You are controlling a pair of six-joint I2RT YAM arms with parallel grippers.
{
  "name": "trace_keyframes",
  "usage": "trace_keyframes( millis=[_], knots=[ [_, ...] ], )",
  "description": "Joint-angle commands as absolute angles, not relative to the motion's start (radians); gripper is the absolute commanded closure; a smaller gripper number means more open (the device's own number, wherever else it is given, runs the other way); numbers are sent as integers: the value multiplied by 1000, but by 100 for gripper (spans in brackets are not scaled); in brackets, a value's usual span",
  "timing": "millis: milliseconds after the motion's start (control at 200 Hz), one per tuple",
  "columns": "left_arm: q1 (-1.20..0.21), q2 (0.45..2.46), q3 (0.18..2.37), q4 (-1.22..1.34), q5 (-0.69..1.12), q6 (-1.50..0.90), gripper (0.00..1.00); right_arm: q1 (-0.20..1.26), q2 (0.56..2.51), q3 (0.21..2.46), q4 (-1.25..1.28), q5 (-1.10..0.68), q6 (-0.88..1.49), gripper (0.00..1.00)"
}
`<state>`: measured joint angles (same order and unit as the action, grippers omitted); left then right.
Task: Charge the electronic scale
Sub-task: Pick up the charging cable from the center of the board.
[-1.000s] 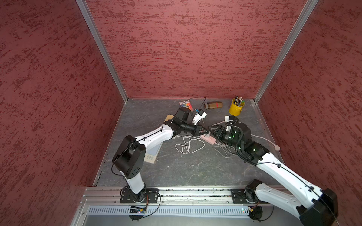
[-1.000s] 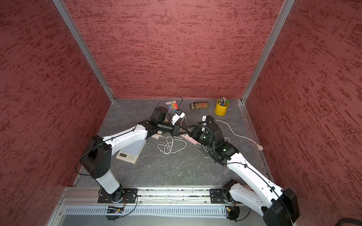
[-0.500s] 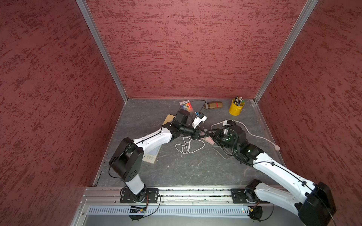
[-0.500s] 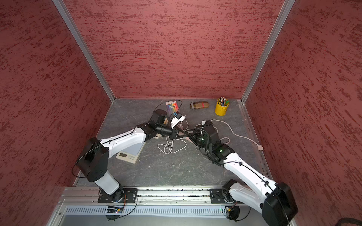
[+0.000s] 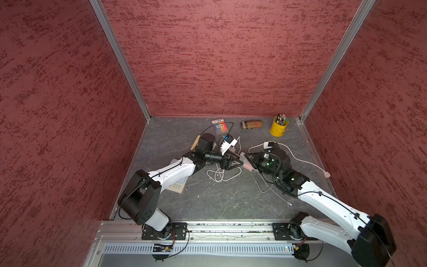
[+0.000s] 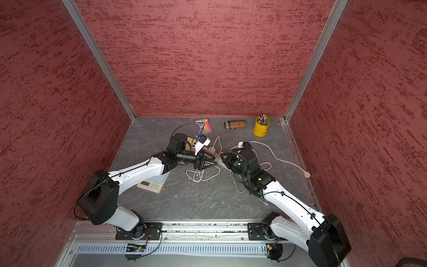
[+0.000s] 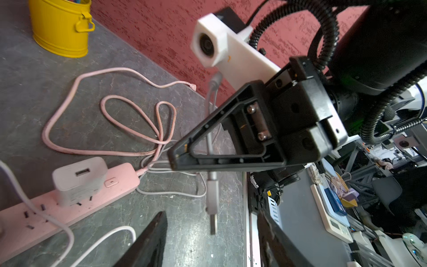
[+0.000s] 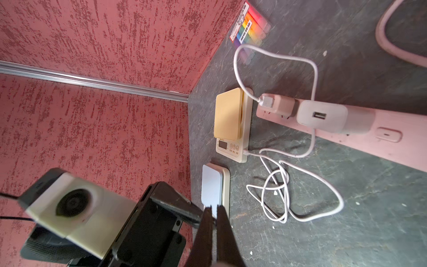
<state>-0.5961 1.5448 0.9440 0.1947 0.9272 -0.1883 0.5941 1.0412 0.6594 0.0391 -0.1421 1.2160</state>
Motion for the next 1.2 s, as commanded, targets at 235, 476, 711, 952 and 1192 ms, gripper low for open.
trace_keyframes(
  millis=[235,476,711,952,1192],
  knots=[
    [-628,1613,953,390,1006,-306,57,600,1047,664,106,-138,1252,100],
    [-644,1620,974,287,979,-253,83,599,1017,649,100,-110,1268,100],
    [-644,1595,1000,151,926,-145,100,600,1003,658,76,-115,1269,78],
    [-640,1594,1039,85,904,-90,100,600,1004,681,31,-196,1232,54],
    [-647,1595,1063,51,862,-55,100,602,1037,706,7,-234,1214,58]
  ],
)
